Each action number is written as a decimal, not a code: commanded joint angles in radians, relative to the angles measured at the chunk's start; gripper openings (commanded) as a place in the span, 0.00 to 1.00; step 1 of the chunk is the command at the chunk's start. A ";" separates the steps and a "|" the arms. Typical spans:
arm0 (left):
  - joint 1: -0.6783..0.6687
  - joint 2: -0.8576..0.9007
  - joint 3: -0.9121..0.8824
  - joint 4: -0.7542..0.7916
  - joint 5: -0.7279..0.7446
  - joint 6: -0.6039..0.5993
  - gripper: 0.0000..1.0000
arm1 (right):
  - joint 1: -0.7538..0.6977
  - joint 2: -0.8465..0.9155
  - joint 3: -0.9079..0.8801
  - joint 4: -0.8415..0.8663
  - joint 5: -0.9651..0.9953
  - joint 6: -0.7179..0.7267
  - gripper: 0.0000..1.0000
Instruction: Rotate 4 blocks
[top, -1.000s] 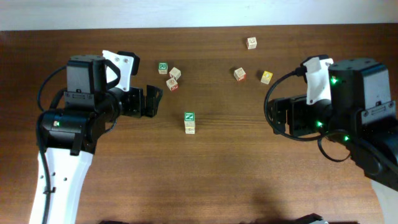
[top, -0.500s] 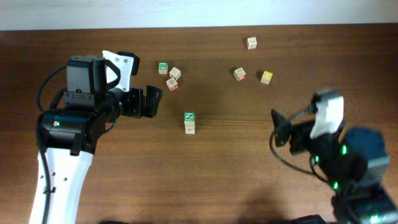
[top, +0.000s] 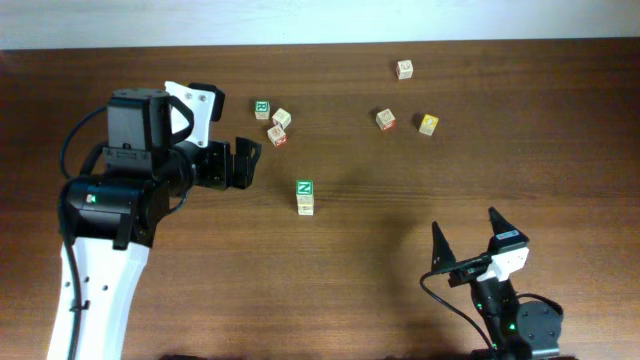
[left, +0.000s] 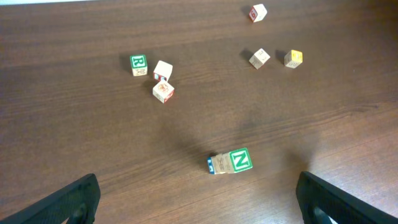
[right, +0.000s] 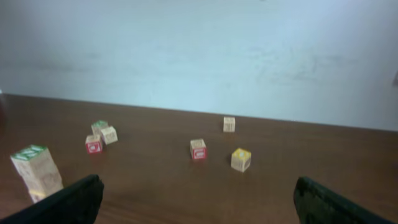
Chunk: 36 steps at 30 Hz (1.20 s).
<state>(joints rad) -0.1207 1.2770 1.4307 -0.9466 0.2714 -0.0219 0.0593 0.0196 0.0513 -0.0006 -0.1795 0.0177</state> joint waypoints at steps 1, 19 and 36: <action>0.006 -0.014 0.001 0.001 -0.007 0.016 0.99 | -0.006 -0.016 -0.046 0.030 -0.006 -0.006 0.98; 0.006 -0.014 0.001 0.001 -0.007 0.016 0.99 | -0.006 -0.013 -0.046 -0.063 0.003 -0.003 0.98; 0.039 -0.329 -0.325 0.245 -0.198 0.234 0.99 | -0.006 -0.013 -0.046 -0.063 0.003 -0.003 0.98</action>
<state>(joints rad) -0.1093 1.1088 1.2606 -0.8089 0.1047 0.1020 0.0593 0.0139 0.0128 -0.0593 -0.1780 0.0181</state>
